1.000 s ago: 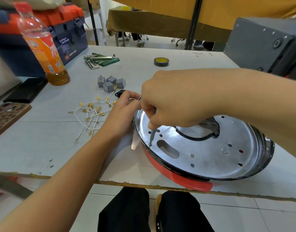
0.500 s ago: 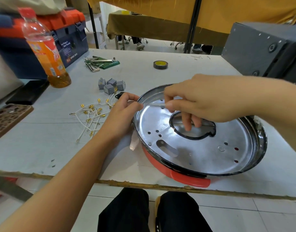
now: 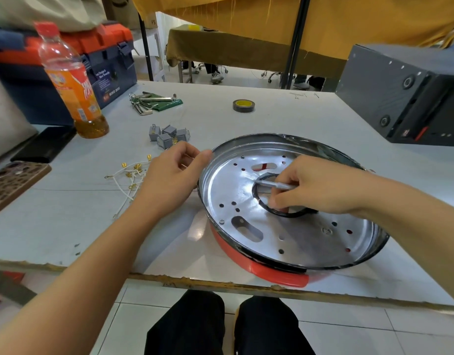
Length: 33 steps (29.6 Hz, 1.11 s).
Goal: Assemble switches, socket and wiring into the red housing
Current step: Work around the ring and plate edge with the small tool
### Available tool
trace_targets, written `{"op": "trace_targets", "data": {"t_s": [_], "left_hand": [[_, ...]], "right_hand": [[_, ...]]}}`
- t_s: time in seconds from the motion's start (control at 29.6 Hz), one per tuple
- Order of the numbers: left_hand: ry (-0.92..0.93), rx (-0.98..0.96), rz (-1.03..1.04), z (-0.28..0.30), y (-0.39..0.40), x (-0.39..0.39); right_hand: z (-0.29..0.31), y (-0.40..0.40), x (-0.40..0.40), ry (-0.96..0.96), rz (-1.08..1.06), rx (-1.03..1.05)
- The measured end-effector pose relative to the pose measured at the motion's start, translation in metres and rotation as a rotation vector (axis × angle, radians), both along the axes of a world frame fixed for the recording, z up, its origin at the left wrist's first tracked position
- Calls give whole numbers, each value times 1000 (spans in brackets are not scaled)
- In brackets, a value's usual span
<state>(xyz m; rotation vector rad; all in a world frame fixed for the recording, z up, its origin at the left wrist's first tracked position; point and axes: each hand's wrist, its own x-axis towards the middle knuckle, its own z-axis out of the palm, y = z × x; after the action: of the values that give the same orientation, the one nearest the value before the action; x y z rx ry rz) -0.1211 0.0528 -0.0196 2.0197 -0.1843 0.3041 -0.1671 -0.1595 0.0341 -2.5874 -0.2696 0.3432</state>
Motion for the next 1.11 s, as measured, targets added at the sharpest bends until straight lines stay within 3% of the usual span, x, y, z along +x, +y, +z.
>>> {"op": "trace_targets", "data": {"t_s": [0.24,0.41,0.57,0.95,1.11], "left_hand": [[172,-98,-176,-2,11,-11],[278,-341,-251,-1,12,-10],[327,-434,-322,-1,10,-4],[243,-204,-274,1,23,16],[141,63,-54,1,54,23]], "right_hand": [[3,5,6,192,-31,24],[-1,14,9,169,-80,32],[-3,22,14,176,-118,45],[-7,21,23,217,-184,133],[-10,20,25,180,-218,151]]}}
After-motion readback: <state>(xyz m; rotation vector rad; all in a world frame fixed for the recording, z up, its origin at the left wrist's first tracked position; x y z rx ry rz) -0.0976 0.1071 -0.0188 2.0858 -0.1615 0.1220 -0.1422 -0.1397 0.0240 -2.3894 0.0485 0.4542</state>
